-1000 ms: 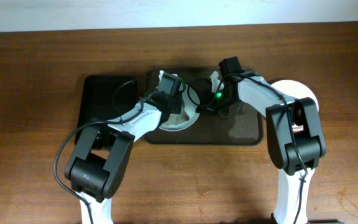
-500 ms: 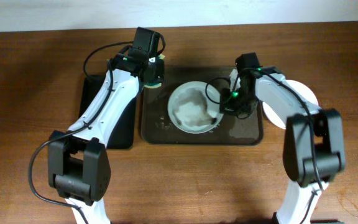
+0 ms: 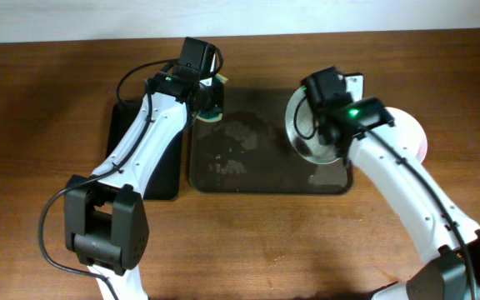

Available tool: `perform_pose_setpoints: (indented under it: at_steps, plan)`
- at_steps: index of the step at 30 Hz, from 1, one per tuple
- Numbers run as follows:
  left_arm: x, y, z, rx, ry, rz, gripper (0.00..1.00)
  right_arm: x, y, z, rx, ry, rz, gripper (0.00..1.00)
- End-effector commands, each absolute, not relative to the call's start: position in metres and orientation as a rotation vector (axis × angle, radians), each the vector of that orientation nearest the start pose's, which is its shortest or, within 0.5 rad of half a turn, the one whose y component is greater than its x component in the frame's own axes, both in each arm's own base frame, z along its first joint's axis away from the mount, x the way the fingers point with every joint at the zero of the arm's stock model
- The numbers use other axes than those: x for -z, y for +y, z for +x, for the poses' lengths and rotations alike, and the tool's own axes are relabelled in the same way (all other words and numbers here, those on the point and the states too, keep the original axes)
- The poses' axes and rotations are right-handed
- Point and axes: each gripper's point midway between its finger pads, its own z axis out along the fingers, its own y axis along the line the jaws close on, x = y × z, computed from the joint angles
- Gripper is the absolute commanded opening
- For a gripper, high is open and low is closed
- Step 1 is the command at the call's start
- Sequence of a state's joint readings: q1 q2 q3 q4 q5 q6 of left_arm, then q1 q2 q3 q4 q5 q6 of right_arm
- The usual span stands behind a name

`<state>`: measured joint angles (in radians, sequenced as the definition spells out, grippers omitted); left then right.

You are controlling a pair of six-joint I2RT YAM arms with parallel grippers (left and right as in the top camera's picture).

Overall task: Clean dirty plates on tray and stack at the side
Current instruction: 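Carry the last plate right and stack it with the right gripper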

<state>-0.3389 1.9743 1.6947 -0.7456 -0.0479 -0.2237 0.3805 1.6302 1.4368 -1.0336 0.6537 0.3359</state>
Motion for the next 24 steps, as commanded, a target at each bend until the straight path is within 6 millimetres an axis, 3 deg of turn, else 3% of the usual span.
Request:
perform_pose_setpoints:
  at_steps: [1, 7, 13, 15, 20, 22, 24]
  plan:
    - [-0.157, -0.159, 0.481, 0.163, 2.552, 0.143, 0.00, -0.233, 0.035, 0.370, 0.918, 2.284, 0.076, 0.04]
    - [-0.154, -0.158, 0.478, 0.163, 2.569, 0.146, 0.00, -0.283, 0.062, 0.359, 1.139, 1.976, 0.013, 0.04]
    - [-0.154, -0.158, 0.477, 0.161, 2.574, 0.146, 0.00, -0.284, 0.069, 0.353, 1.103, 1.950, 0.052, 0.04]
    - [-0.154, -0.158, 0.477, 0.161, 2.575, 0.147, 0.00, -0.268, 0.071, 0.350, 1.034, 2.038, 0.049, 0.04]
    - [-0.153, -0.158, 0.476, 0.159, 2.580, 0.147, 0.00, -0.200, 0.078, 0.344, 0.664, 2.464, 0.098, 0.04]
    - [-0.153, -0.158, 0.476, 0.159, 2.581, 0.147, 0.00, -0.182, 0.070, 0.344, 0.521, 2.598, 0.164, 0.04]
    - [-0.153, -0.158, 0.476, 0.160, 2.581, 0.147, 0.00, -0.166, 0.064, 0.351, 0.271, 2.739, 0.143, 0.04]
